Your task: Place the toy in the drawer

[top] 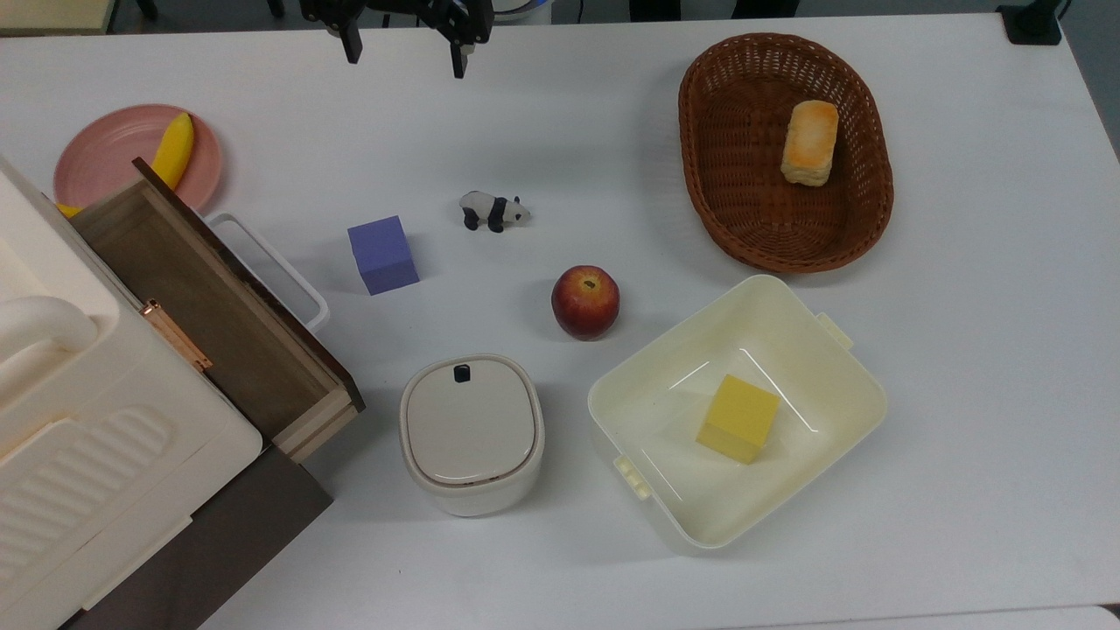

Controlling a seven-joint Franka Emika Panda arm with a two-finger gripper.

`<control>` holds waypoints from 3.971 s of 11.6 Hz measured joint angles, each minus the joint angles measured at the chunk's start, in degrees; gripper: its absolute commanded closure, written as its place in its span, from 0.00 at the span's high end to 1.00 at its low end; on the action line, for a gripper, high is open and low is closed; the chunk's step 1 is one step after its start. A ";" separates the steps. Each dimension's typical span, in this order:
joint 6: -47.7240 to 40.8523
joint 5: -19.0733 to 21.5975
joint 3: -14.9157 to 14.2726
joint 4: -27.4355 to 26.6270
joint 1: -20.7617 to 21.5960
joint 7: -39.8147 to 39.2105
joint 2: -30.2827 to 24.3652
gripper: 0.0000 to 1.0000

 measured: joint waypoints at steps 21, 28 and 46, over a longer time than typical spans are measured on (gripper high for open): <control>0.00 2.92 0.65 -1.30 0.11 -8.70 0.11 1.00; 0.00 -1.40 14.07 -6.37 -7.92 -20.34 0.80 1.00; 28.52 -16.44 23.41 -26.59 -14.26 -48.30 8.63 1.00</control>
